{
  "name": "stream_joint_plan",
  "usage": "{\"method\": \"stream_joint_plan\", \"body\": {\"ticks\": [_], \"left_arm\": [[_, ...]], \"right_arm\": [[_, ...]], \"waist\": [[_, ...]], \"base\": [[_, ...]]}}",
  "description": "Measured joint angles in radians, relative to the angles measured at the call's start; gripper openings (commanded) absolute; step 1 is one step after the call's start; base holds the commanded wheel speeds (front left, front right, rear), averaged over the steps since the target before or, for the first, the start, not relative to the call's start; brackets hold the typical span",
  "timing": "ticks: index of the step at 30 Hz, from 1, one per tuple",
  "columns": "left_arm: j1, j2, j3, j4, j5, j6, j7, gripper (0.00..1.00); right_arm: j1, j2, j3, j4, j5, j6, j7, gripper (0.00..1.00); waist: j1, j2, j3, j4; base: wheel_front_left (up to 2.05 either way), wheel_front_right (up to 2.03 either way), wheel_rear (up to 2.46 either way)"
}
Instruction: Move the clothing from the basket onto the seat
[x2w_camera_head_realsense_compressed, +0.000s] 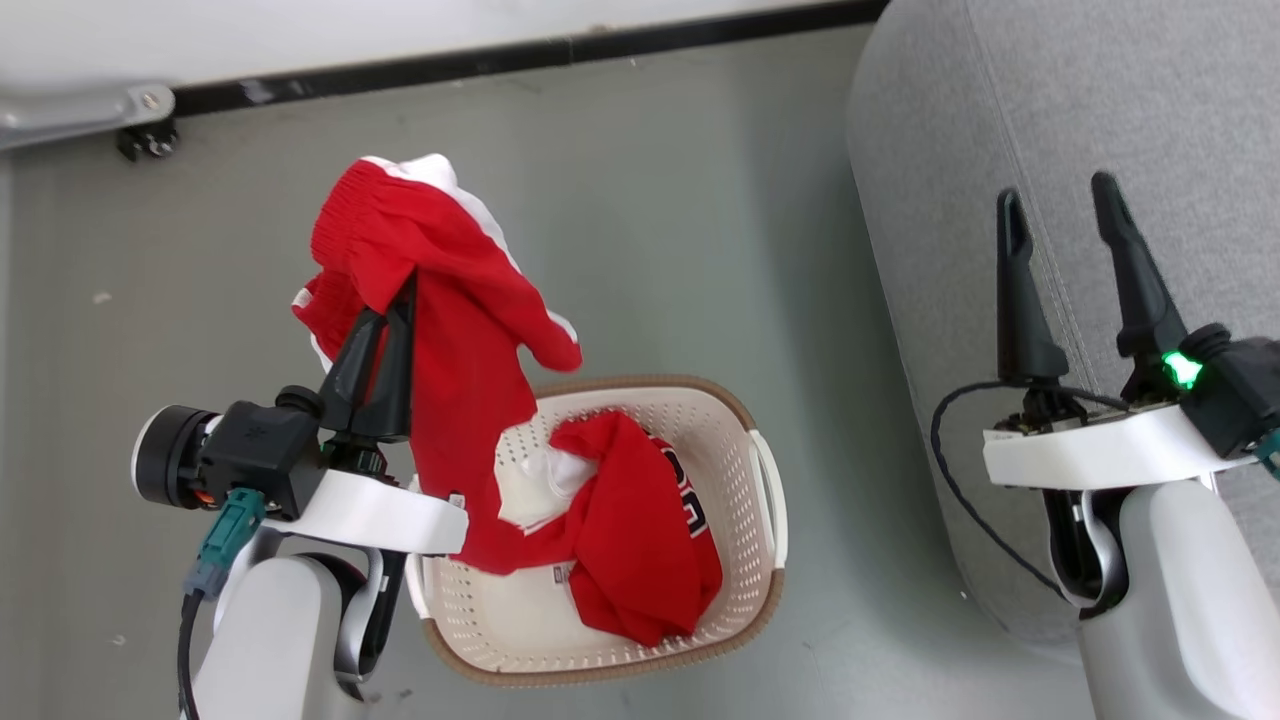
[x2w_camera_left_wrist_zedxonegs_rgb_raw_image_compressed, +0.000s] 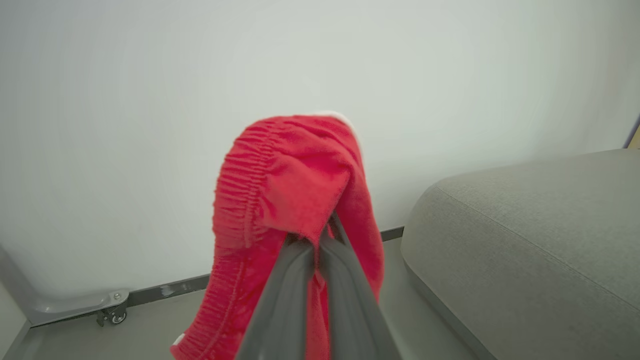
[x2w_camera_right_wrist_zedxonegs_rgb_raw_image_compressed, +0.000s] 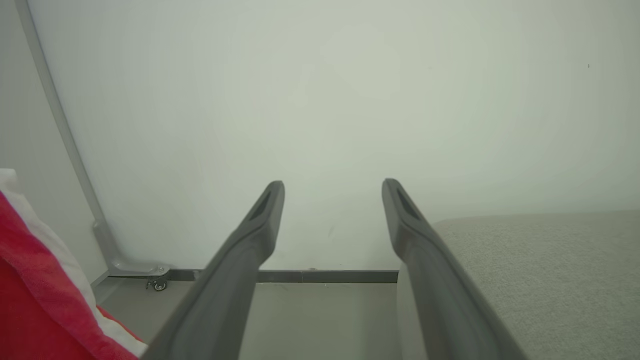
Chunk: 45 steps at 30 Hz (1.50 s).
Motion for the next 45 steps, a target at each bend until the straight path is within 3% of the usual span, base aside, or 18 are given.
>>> {"method": "stream_joint_plan", "body": {"ticks": [18,34,45], "left_arm": [[0.014,-0.020,-0.074,-0.018,-0.003,-0.043,0.000,0.00],[0.033,-0.018,-0.174,-0.010,-0.009,-0.066,0.000,0.00],[0.023,-0.022,-0.264,-0.012,-0.011,-0.069,0.000,0.00]], "right_arm": [[0.127,-0.031,0.123,0.039,0.011,0.000,0.000,1.00],[0.246,-0.104,0.356,0.076,0.091,0.000,0.000,1.00],[0.238,-0.172,0.537,0.075,0.133,0.000,0.026,1.00]], "waist": [[0.0000,0.0000,-0.187,0.086],[0.0000,0.0000,-0.347,0.136],[-0.0001,0.0000,-0.404,0.152]], "base": [[0.00,0.00,0.00],[0.00,0.00,0.00],[0.00,0.00,0.00]]}}
